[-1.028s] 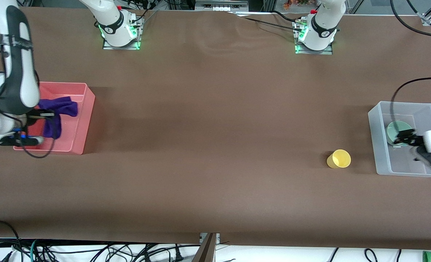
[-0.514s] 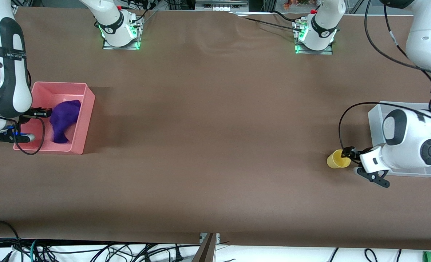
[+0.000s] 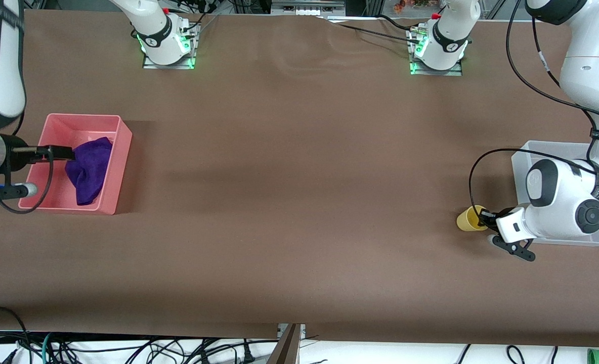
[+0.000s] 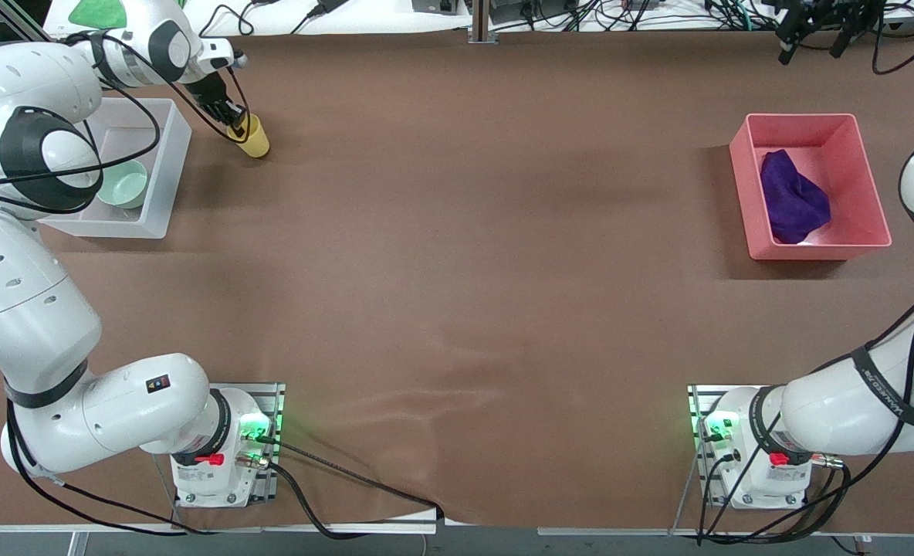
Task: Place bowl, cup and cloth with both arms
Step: 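Place the yellow cup into the clear bin with the left gripper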
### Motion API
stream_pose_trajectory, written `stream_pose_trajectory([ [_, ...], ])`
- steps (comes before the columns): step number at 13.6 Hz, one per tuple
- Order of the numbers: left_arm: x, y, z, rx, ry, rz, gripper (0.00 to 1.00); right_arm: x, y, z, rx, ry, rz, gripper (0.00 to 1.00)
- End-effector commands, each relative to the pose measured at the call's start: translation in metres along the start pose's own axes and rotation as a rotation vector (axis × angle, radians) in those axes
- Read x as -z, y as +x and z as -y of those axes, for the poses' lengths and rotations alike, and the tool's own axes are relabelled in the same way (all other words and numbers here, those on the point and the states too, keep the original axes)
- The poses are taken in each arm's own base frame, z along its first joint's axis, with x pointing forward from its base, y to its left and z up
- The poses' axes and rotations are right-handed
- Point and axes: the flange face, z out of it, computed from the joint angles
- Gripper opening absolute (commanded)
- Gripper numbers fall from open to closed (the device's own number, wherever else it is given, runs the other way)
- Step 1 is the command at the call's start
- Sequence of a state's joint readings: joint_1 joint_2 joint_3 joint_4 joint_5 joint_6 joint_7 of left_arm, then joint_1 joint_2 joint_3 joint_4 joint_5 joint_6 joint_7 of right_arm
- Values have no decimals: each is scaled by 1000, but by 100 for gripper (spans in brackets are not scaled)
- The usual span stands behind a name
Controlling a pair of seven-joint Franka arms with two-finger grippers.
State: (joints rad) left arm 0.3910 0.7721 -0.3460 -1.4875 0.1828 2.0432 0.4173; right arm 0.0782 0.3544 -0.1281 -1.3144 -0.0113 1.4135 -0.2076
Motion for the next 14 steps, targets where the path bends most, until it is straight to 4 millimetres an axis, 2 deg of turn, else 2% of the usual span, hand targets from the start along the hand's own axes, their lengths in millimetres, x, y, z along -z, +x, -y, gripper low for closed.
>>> stream_pose_trajectory([
  [1,56,-29,12,-1,17,55,0,58,-32,10,27,2,-103,100],
  [3,102,-63,33,-29,27,88,0,77,-33,10,27,-18,-198,100],
  [4,118,-85,55,-49,23,100,0,81,-32,8,25,-25,-225,100],
  [6,121,-123,98,-149,41,146,0,83,-35,10,26,-28,-221,100],
  [8,111,-152,129,-179,88,219,0,86,-46,15,9,-4,-199,100],
  [10,88,-163,140,-190,89,248,0,79,-57,24,-93,16,-145,100],
  [11,81,-163,140,-197,92,241,30,77,-65,28,-123,23,-126,100],
  [12,80,-170,146,-187,88,241,99,75,-64,29,-121,23,-122,100],
  [14,92,-166,135,-228,76,257,100,74,-60,30,-115,14,-121,100],
])
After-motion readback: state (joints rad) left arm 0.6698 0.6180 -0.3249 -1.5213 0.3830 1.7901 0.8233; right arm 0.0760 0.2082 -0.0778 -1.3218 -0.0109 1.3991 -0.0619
